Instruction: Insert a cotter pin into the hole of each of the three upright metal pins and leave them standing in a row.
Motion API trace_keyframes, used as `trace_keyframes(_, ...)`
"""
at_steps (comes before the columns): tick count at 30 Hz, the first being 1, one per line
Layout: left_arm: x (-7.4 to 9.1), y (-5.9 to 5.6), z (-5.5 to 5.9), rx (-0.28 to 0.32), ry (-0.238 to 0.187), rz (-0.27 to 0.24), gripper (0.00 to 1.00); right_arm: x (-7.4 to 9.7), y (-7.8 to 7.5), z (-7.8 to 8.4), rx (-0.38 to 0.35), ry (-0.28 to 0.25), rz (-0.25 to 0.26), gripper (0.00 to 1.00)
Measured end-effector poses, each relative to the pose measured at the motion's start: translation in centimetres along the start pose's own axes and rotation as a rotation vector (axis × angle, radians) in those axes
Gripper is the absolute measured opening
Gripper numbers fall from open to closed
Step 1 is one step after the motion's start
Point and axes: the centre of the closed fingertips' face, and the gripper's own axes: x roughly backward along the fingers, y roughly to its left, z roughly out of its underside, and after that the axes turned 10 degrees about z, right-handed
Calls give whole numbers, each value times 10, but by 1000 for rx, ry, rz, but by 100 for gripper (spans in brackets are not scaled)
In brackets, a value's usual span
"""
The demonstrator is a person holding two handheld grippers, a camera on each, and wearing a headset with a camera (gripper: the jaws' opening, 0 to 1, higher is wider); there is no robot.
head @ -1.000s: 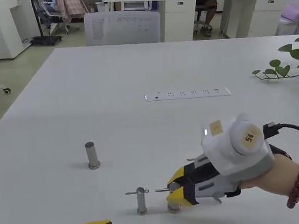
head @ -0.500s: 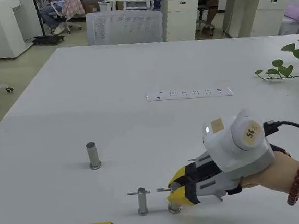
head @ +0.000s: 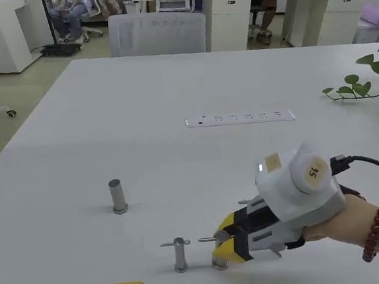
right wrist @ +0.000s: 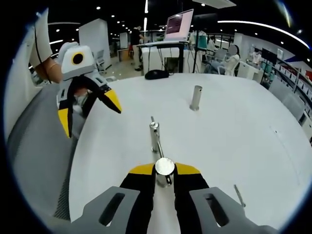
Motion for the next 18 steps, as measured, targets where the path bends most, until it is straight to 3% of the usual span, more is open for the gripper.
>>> trace_keyframes(18,1,1,-2,-2,4,-3,63,4,-2,1,-39,-3,16,25)
